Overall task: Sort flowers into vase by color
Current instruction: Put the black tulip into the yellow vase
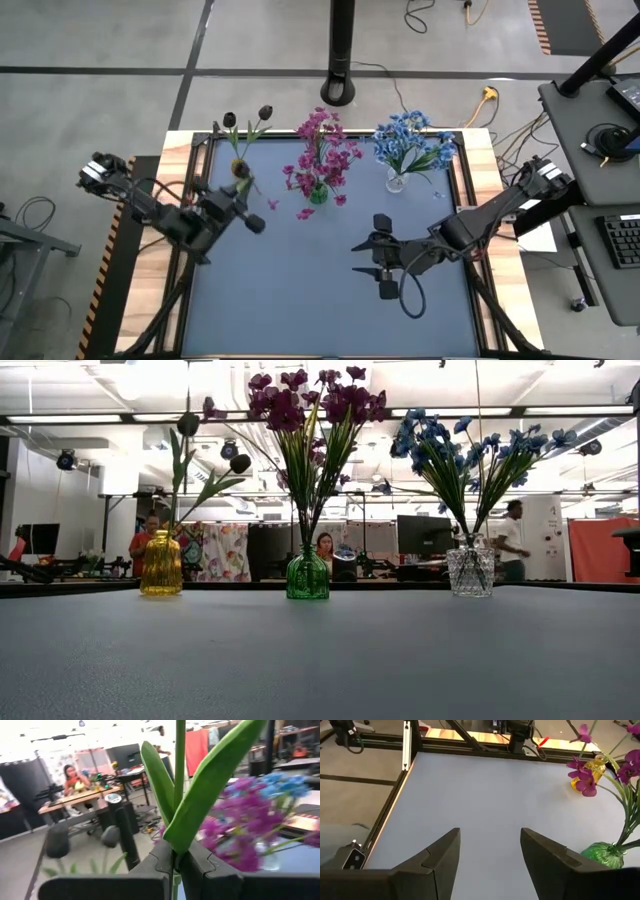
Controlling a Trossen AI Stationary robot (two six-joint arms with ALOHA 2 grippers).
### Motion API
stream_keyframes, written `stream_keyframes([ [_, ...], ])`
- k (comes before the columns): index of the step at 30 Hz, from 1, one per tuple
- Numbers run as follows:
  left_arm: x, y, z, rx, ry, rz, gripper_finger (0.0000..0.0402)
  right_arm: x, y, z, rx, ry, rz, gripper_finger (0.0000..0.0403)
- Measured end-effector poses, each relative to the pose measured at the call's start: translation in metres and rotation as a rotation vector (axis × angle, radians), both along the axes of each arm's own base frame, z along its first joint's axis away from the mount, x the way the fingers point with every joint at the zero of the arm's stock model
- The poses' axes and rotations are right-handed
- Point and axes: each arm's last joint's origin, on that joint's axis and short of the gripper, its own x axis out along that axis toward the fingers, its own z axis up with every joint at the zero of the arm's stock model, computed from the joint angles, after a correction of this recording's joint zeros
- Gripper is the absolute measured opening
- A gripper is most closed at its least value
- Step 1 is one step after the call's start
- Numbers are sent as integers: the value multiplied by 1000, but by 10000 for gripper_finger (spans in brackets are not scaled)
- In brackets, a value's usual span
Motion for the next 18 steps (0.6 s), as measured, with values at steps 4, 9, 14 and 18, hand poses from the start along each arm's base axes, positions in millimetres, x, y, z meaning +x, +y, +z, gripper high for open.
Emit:
stream_keyframes([
  [4,-19,24,-18,2,-12,44,0,0,0,1,-6,-5,3,201],
  [9,-45,39,-33,-37,-71,47,0,0,-1,1,-7,-5,-1,201],
  [14,-59,46,-38,-62,-105,42,0,1,-1,1,-8,-5,0,201],
  [18,-66,51,-35,-48,-81,48,0,1,-1,1,-8,-5,0,201],
])
